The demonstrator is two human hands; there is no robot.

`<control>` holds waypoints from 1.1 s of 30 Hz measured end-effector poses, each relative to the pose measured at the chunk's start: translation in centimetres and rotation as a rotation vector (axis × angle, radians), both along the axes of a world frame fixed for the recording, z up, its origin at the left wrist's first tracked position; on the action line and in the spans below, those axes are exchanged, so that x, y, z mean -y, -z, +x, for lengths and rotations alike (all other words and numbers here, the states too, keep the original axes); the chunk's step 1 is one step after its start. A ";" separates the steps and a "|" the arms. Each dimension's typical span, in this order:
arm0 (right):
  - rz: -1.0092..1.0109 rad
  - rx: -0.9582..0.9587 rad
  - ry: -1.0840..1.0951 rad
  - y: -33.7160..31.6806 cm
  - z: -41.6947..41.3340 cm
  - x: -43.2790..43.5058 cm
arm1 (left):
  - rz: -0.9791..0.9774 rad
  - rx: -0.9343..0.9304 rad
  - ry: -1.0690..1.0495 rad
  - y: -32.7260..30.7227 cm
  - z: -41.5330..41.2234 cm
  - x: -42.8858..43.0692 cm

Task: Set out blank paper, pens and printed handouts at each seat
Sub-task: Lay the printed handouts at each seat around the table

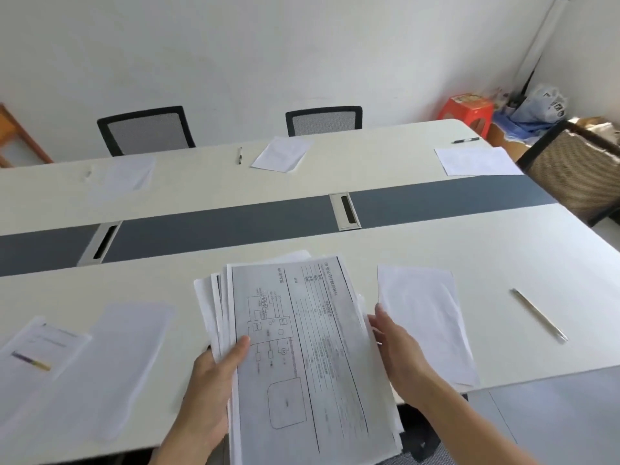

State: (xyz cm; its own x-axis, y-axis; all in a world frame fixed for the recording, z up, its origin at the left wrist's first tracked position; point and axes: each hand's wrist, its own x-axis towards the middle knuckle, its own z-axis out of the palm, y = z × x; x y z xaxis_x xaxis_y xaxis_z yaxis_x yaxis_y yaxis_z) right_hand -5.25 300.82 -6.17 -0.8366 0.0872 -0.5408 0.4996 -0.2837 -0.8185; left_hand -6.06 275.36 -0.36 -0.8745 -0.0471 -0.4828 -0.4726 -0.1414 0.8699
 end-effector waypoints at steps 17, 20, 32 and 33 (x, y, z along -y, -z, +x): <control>0.465 0.214 0.159 10.7 -5.9 2.9 | -0.052 0.048 -0.180 0.1 3.0 8.4; 0.507 0.353 0.206 13.7 -5.9 1.8 | -0.084 0.073 -0.239 0.1 3.9 9.9; 0.622 0.370 0.189 14.8 -5.4 0.8 | -0.057 0.100 -0.141 -0.1 3.5 6.6; 0.641 0.370 0.171 14.9 -5.3 0.6 | -0.057 0.095 -0.130 -0.1 3.4 6.3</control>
State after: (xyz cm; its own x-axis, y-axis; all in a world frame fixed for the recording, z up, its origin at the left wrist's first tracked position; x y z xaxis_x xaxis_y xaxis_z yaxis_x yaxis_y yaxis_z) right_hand -10.56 300.19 -21.03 -0.5576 0.5905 -0.5834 0.7651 0.0929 -0.6371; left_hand -2.64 269.07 -0.21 -0.8097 -0.1864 -0.5565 -0.5343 -0.1579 0.8304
